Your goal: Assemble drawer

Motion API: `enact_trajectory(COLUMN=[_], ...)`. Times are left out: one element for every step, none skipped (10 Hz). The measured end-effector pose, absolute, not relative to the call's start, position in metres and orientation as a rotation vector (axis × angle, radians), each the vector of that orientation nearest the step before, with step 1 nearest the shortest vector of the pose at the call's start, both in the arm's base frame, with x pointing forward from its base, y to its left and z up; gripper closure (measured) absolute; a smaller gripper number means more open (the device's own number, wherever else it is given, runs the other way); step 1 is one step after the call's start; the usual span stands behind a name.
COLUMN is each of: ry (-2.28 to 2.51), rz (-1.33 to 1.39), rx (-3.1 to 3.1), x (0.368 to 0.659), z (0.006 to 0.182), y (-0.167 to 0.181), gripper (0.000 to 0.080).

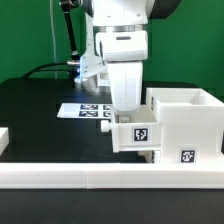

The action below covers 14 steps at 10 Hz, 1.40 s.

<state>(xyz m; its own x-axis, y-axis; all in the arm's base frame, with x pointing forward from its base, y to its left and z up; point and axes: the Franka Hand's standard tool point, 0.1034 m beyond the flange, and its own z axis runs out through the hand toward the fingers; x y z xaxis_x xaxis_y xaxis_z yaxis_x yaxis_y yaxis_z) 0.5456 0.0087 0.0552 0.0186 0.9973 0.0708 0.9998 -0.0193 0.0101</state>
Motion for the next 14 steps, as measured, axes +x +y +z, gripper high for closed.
enact_trajectory(ry=[-2.169, -2.168, -2.168, -2.167, -2.170, -2.170, -2.174, -2.178, -2.179, -2.172, -2.174, -2.178, -2.186, -2.208], rz=[-0.089, -0.089, -0.089, -0.092, -0.095, -0.097, -0.100, -0.093, -0.076, -0.056, -0.055, -0.061, -0.074, -0.085], rx=[-2.212, -2.212, -2.212, -2.216, -2.216, -2.217, -2.219, -2.221, -2.228, -2.241, -2.253, -2.264, -2.270, -2.243], x=[0.546, 0.546, 0.546, 0.546, 0.547, 0.548, 0.549, 0.550, 0.552, 0.557, 0.565, 0.573, 0.578, 0.579], z=[0.055, 0.055, 0.055, 0.056, 0.058, 0.060, 0.063, 0.070, 0.083, 0.099, 0.112, 0.123, 0.129, 0.125], y=[0.008, 0.008, 0.008, 0.008, 0.008, 0.010, 0.010, 0.008, 0.003, -0.006, -0.014, -0.023, -0.035, -0.046], gripper=[0.0755, 0.0688, 0.0520, 0.0520, 0.0319, 0.0203, 0.0166, 0.0166, 0.0153, 0.0153, 0.0150, 0.0150, 0.0150, 0.0150])
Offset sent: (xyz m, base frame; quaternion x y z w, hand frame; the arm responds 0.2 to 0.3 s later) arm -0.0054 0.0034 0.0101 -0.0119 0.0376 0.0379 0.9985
